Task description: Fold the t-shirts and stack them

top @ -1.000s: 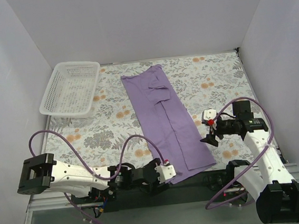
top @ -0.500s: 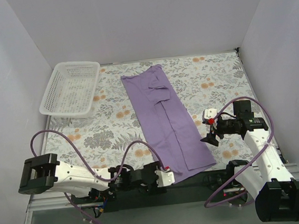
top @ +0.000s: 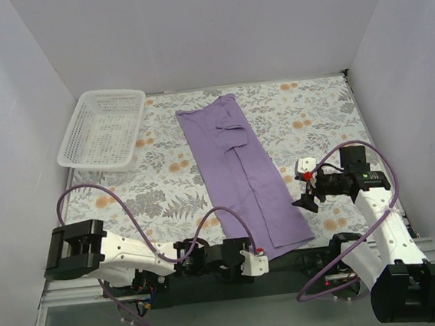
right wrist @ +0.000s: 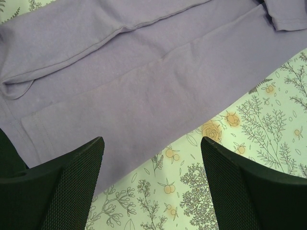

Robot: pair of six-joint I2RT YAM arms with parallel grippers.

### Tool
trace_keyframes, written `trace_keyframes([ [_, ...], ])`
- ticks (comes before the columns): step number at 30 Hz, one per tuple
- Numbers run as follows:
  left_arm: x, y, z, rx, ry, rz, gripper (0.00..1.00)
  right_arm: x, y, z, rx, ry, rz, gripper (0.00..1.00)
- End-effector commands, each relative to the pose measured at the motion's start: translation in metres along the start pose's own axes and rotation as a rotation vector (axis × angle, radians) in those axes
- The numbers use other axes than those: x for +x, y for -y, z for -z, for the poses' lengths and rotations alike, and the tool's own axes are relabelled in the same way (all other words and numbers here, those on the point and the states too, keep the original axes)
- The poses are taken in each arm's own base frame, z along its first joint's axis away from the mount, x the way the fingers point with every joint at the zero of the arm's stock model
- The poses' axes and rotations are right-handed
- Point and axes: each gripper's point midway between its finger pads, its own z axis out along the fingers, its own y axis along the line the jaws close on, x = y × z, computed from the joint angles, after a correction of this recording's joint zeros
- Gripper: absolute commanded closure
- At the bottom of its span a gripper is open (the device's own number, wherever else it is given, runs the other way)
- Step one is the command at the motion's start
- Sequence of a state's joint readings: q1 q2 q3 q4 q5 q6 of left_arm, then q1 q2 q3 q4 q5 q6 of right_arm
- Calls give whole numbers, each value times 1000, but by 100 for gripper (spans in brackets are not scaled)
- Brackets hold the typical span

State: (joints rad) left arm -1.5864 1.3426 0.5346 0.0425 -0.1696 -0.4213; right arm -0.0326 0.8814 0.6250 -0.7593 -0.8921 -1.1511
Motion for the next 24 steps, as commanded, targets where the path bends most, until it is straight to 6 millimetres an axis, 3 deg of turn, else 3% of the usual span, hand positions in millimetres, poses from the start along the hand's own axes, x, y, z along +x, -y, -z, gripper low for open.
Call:
trace_keyframes([
  [1,-19,11,-5,67,53,-22,36,-15,5,5,16,33,27,12],
  [13,-2,5,-26,14,-7,-48,43,-14,6,6,19,32,22,12],
  [24,14,-1,-29,-34,-47,-62,67,-14,6,6,18,37,19,12],
])
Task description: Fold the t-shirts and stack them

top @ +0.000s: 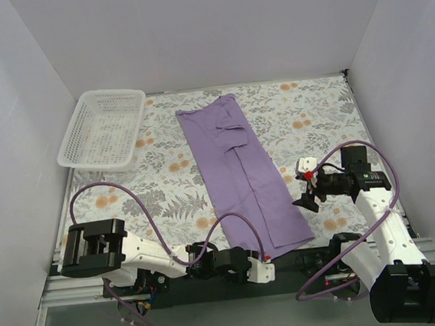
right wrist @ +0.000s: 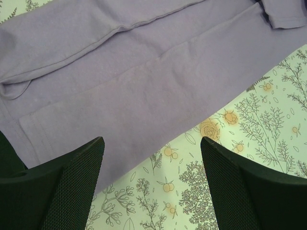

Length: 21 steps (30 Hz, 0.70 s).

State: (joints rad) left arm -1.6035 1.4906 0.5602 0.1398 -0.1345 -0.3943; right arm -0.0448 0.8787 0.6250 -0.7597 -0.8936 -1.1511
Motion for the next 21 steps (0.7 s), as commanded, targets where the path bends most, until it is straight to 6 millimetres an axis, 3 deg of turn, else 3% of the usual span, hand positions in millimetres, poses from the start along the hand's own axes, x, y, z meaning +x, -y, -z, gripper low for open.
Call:
trace_keyframes([
  [1,13,-19,-2,-96,-42,-22,68,-14,4,4,6,36,21,12],
  [7,18,-29,-1,-155,-50,-31,71,-14,4,4,4,36,18,12],
  [21,22,-52,6,-261,-52,-13,67,-14,4,4,4,40,13,12],
])
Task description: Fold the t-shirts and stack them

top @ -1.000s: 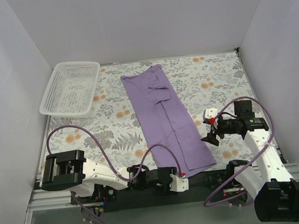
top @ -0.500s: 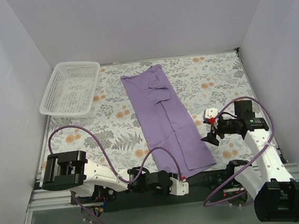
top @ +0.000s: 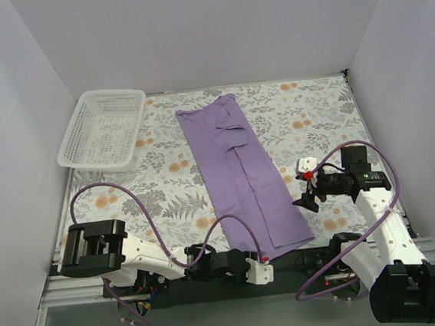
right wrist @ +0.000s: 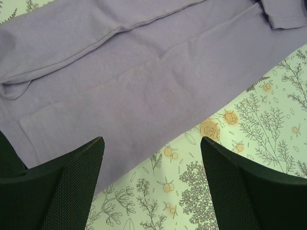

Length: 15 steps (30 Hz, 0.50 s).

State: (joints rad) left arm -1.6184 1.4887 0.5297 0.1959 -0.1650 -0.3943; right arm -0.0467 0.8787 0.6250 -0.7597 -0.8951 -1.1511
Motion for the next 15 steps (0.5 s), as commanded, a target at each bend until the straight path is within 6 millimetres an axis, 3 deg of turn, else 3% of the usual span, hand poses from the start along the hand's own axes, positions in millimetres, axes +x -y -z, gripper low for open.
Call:
trace_keyframes([
  [1,23,-55,7,-248,-81,-10,66,-14,4,3,1,40,13,12],
  [9,22,-63,9,-263,-75,-5,67,-14,4,3,1,41,11,12],
  [15,13,-53,11,-186,-33,18,67,-14,4,3,1,40,8,12],
])
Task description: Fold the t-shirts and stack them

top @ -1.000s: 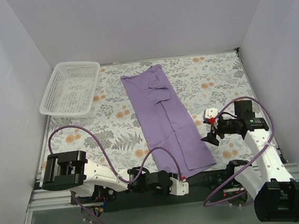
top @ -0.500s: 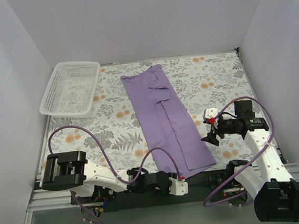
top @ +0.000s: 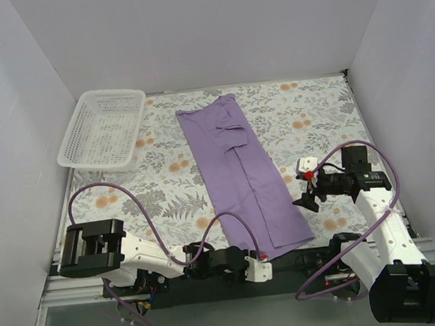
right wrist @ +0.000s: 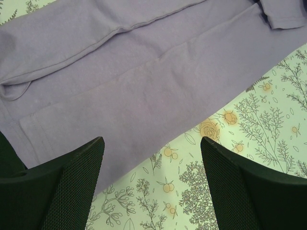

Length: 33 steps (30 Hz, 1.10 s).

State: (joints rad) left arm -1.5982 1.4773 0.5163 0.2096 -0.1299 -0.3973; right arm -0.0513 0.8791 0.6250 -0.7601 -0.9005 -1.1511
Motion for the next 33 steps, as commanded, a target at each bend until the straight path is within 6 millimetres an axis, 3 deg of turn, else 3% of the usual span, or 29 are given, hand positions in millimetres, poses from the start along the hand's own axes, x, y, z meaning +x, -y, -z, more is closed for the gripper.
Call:
trace_keyframes([
  [1,8,-51,12,-195,-35,5,67,-13,4,3,-1,37,11,12],
  [5,4,-45,15,-155,-18,17,66,-12,3,3,-1,34,8,12],
  [12,2,-52,20,-174,-7,36,62,-13,4,3,-2,36,8,12],
  [18,-1,-42,20,-118,13,40,60,-12,4,2,-3,35,7,12],
  [33,-29,-24,34,24,68,35,52,-11,4,2,-5,32,2,12],
])
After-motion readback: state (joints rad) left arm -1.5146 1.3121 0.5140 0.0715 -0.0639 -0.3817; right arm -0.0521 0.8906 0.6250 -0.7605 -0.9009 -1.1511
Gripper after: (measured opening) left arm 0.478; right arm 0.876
